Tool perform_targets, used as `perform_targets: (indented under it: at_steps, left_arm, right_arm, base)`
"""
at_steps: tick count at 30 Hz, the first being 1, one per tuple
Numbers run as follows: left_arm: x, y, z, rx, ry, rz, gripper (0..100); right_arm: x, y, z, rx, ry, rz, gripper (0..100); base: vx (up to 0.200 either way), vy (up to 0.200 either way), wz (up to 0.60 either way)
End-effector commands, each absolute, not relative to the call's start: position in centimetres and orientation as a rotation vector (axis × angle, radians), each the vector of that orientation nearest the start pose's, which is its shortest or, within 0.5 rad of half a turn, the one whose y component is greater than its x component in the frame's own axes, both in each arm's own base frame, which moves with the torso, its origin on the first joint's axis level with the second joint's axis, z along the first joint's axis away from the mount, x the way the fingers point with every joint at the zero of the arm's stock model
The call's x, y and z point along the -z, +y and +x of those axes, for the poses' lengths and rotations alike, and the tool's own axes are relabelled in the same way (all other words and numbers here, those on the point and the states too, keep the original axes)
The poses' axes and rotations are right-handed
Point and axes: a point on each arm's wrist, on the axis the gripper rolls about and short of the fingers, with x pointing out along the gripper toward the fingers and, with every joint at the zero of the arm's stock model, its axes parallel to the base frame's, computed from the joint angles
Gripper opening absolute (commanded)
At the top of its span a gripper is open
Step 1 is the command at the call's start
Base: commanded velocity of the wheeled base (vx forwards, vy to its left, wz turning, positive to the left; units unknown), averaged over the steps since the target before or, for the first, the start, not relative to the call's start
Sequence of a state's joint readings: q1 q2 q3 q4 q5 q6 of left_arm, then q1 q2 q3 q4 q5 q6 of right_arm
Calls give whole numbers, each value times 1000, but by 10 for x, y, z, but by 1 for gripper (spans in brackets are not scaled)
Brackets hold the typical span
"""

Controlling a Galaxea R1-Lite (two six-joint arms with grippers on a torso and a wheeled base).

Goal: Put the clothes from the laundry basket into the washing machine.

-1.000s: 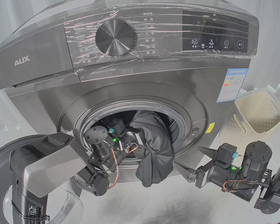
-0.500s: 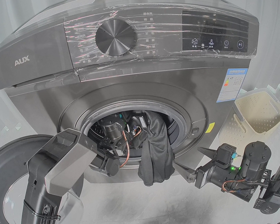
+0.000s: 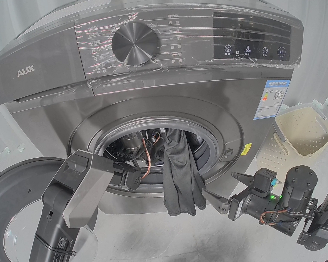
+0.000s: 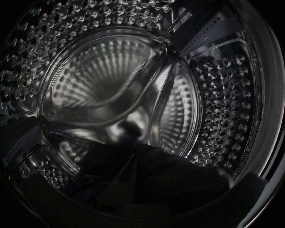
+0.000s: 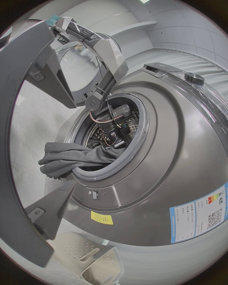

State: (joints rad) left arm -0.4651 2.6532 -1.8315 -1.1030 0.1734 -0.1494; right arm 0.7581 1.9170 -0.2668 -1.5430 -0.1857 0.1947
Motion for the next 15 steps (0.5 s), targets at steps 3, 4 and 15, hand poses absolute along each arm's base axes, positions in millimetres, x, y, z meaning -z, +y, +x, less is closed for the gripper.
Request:
perform_targets:
  at_steps: [3, 4, 15]
  left_arm:
    - [-65, -236, 477, 303, -148, -209, 100]
    - [-60, -236, 474, 303, -125, -203, 100]
    - [-49, -237, 440, 345, 40, -139, 100]
  right_arm:
    - [-91, 179, 195, -560, 154, 139, 100]
    - [-91, 179, 195, -560, 152, 140, 100]
    - [-92, 179, 196, -560, 149, 140, 100]
  base:
    - [0, 0, 0]
    - [0, 0, 0]
    - [0, 0, 0]
